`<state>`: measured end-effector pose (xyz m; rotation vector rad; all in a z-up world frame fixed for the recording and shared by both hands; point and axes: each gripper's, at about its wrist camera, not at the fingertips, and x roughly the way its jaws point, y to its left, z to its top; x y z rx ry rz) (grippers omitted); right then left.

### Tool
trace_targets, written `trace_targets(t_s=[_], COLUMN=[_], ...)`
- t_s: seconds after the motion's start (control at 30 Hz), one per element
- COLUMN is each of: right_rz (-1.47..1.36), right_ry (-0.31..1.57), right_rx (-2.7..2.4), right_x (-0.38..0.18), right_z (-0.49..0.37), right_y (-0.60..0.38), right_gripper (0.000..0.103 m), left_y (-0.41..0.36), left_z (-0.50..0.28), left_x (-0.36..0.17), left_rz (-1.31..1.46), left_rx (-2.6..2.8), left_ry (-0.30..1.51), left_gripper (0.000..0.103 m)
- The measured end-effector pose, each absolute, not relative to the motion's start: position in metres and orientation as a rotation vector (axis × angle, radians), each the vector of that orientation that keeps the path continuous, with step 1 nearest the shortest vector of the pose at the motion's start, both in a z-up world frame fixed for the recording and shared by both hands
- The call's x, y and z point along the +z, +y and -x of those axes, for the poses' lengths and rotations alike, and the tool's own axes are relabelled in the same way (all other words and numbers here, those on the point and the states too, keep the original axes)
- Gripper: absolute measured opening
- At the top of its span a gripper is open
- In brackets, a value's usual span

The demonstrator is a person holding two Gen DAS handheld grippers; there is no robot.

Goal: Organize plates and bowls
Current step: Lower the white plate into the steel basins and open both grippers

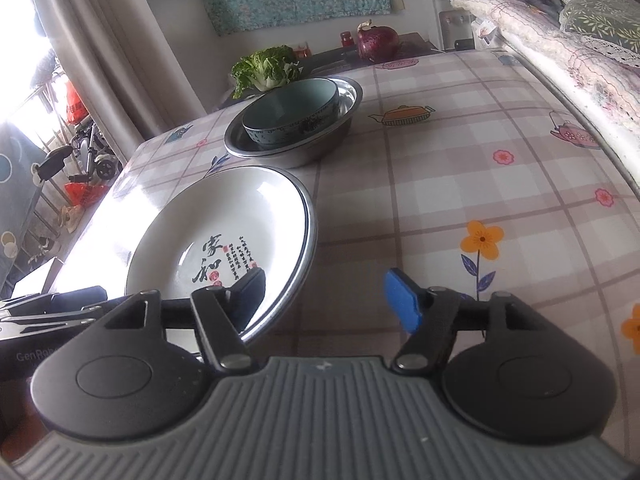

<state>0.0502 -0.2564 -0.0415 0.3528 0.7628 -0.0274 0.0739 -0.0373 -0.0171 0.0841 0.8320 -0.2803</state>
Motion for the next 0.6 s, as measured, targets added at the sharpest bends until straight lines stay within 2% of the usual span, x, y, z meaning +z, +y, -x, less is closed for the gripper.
trace_targets(t_s=[0.13, 0.37, 0.6], right_rz=[-0.348, -0.362, -0.401], right_ry=[0.756, 0.739, 0.710], right_rx=[-0.038, -0.043, -0.059], right_x=[-0.041, -0.039, -0.037], right_z=[-0.038, -0.021, -0.009], right_y=[-0.259, -0.267, -0.280], right_gripper=[0.079, 0.086, 0.087], left_y=[-0.042, -0.053, -0.061], left_z=[-0.068, -0.061, -0.062], left_x=[-0.015, -0.009, -0.001], left_rz=[-0.103, -0.152, -0.203], left_rx=[-0.279, -0.280, -0.292], left_ry=[0.828, 0.819, 0.805], left_gripper=[0.078, 0.080, 0.081])
